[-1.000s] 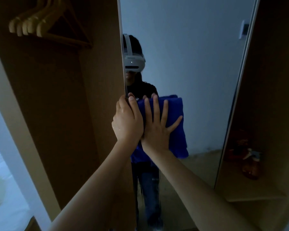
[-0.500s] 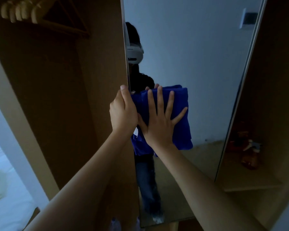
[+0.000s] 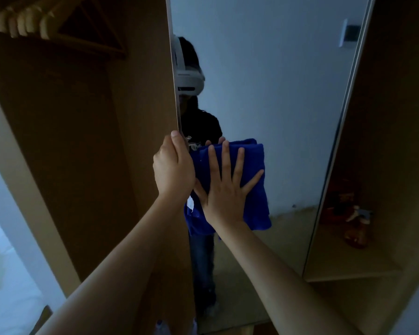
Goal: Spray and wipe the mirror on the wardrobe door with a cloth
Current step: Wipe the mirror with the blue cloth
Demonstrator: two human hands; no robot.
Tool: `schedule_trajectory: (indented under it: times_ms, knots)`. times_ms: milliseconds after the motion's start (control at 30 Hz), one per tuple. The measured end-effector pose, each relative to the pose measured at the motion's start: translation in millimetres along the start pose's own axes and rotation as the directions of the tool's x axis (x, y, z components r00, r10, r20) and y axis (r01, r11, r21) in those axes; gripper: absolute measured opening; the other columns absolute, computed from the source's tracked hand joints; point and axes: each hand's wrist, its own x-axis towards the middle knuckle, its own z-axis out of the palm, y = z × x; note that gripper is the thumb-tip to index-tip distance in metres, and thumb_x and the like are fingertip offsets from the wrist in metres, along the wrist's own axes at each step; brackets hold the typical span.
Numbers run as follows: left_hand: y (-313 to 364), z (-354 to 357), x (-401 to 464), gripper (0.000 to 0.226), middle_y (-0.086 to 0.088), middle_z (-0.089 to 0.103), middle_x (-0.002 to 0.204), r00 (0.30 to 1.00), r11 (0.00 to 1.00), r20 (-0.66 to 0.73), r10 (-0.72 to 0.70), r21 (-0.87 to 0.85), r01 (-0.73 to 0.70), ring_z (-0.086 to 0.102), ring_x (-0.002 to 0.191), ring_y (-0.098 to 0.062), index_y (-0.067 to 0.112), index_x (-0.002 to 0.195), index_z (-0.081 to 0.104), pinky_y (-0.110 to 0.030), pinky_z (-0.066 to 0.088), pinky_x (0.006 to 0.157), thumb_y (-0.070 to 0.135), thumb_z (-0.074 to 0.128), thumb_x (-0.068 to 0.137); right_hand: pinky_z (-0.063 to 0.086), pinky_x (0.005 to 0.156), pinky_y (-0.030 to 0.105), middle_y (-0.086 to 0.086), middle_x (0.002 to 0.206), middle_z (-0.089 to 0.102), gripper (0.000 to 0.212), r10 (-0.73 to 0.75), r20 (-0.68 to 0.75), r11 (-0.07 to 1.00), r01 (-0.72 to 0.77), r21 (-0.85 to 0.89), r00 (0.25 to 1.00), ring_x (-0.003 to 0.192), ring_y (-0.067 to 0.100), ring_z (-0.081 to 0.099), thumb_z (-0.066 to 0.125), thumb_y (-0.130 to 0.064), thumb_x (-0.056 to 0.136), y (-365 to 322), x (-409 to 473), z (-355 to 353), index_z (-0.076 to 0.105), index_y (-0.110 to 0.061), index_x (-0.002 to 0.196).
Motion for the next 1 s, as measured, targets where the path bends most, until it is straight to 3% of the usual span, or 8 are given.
schedule_trajectory:
  times_ms: [100, 333, 467, 633, 900, 1000]
  knots:
    - [2.8, 3.1, -1.7, 0.049, 0.001, 0.061, 0.068, 0.998, 0.998, -0.040, -0.042, 0.046, 0.043, 0.057, 0.056, -0.009, 0.014, 0.084, 0.061, -0.024, 0.048, 0.055, 0.036, 0.023, 0.106, 0.002, 0.106, 0.076, 0.001, 0.163, 0.004, 0.072, -0.019, 0.010, 1.000, 0.019, 0.006, 1.000, 0.148, 0.028, -0.010, 0.007, -0.069, 0.093, -0.4, 12.3, -7.1, -0.008, -0.031, 0.153]
    - [-11.5, 7.1, -26.4, 0.054, -0.001, 0.058, 0.059, 0.984, 0.981, -0.012, -0.177, 0.074, 0.177, 0.054, 0.048, -0.015, 0.017, 0.067, 0.052, -0.034, 0.048, 0.050, 0.038, 0.022, 0.106, -0.007, 0.106, 0.073, 0.002, 0.163, 0.008, 0.074, -0.034, -0.081, 0.998, 0.038, 0.049, 0.996, 0.149, 0.031, -0.001, 0.027, -0.066, 0.094, -8.0, 63.6, -32.6, 0.009, -0.028, 0.155]
    - [-19.6, 9.2, -33.5, 0.057, -0.001, 0.055, 0.057, 0.979, 0.979, -0.041, -0.199, 0.032, 0.200, 0.051, 0.046, -0.013, 0.017, 0.065, 0.050, -0.028, 0.043, 0.051, 0.041, 0.019, 0.106, -0.006, 0.106, 0.073, 0.003, 0.163, 0.011, 0.075, -0.052, -0.088, 0.997, 0.057, 0.051, 0.995, 0.149, 0.030, 0.000, 0.026, -0.067, 0.093, -5.0, 47.5, -23.1, 0.008, -0.027, 0.154]
    - [-40.8, 10.7, -54.1, 0.061, -0.007, 0.062, 0.063, 0.969, 0.968, -0.038, -0.242, 0.058, 0.244, 0.061, 0.055, -0.022, 0.014, 0.068, 0.055, -0.035, 0.053, 0.056, 0.045, 0.017, 0.105, -0.006, 0.107, 0.072, 0.001, 0.163, 0.008, 0.079, -0.074, -0.034, 0.997, 0.075, 0.026, 0.997, 0.148, 0.026, -0.010, 0.030, -0.068, 0.092, 8.3, -7.1, 12.3, 0.001, -0.030, 0.154]
    - [-74.1, 23.3, -72.8, 0.049, 0.000, 0.064, 0.069, 0.995, 0.998, -0.093, -0.037, 0.050, 0.042, 0.062, 0.057, -0.008, 0.020, 0.095, 0.064, -0.022, 0.050, 0.055, 0.038, 0.019, 0.106, -0.006, 0.107, 0.073, 0.003, 0.163, 0.004, 0.087, -0.046, -0.023, 0.999, 0.045, -0.022, 0.999, 0.148, 0.028, -0.012, 0.038, -0.068, 0.086, 17.0, -55.3, 41.8, 0.005, -0.027, 0.155]
    - [-91.2, 25.8, -83.5, 0.049, -0.001, 0.059, 0.064, 0.995, 0.998, -0.097, -0.018, 0.056, 0.023, 0.055, 0.051, -0.010, 0.017, 0.081, 0.057, -0.022, 0.042, 0.050, 0.039, 0.021, 0.106, -0.007, 0.107, 0.073, 0.003, 0.163, 0.002, 0.089, -0.051, -0.026, 0.999, 0.051, 0.007, 0.998, 0.148, 0.028, -0.011, 0.039, -0.066, 0.085, 18.4, -63.8, 45.0, 0.000, -0.027, 0.155]
